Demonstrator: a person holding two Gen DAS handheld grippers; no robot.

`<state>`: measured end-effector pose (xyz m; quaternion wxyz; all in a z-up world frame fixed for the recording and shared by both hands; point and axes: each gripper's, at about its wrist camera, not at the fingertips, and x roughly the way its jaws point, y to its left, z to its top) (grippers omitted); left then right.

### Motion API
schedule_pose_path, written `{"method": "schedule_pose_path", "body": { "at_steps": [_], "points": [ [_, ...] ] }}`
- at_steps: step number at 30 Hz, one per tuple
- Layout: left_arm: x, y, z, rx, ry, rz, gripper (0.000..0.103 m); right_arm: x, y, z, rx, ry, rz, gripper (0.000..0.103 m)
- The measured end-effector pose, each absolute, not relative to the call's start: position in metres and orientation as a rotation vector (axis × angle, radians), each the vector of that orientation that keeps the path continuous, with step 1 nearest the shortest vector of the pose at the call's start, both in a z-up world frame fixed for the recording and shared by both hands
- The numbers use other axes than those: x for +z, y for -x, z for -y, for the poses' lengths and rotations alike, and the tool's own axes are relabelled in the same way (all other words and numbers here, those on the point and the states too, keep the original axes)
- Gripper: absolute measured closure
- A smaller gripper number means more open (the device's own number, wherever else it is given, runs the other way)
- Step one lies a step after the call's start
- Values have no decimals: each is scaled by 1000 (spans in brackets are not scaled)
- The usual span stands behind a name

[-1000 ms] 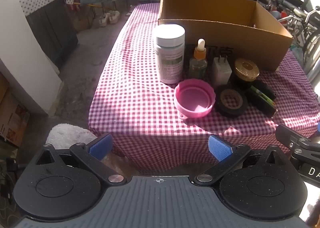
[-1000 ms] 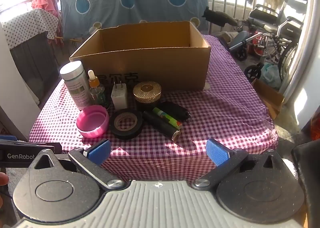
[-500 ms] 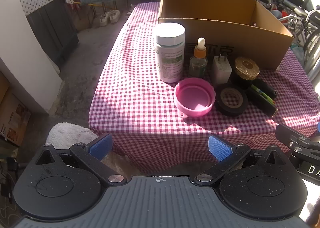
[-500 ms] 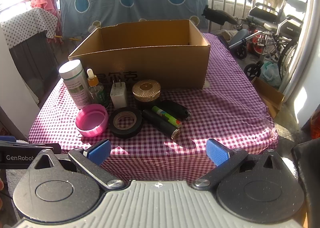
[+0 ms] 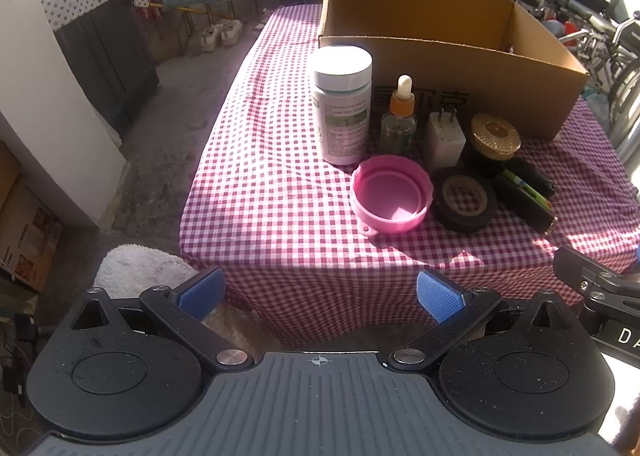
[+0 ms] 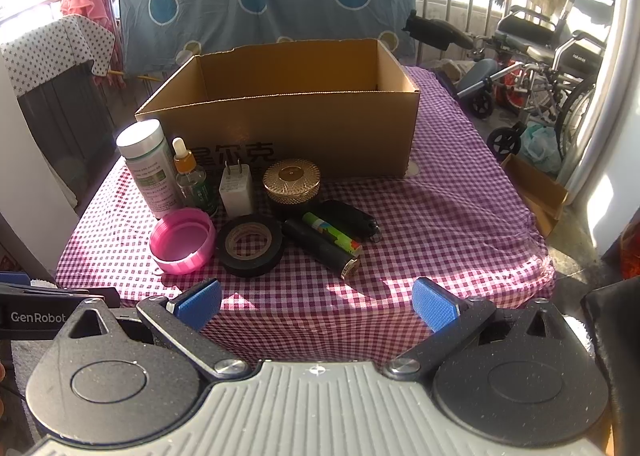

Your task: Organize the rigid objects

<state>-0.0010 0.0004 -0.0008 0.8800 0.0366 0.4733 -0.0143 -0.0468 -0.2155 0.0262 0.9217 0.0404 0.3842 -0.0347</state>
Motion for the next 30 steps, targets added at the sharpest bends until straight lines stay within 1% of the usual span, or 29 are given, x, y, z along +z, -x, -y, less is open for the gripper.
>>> {"method": "schedule_pose_path", "body": {
  "at_steps": [30],
  "points": [
    [2,1,-7,-9,-69,-994,0,30,42,210,-71,-55,-791,0]
  ]
}}
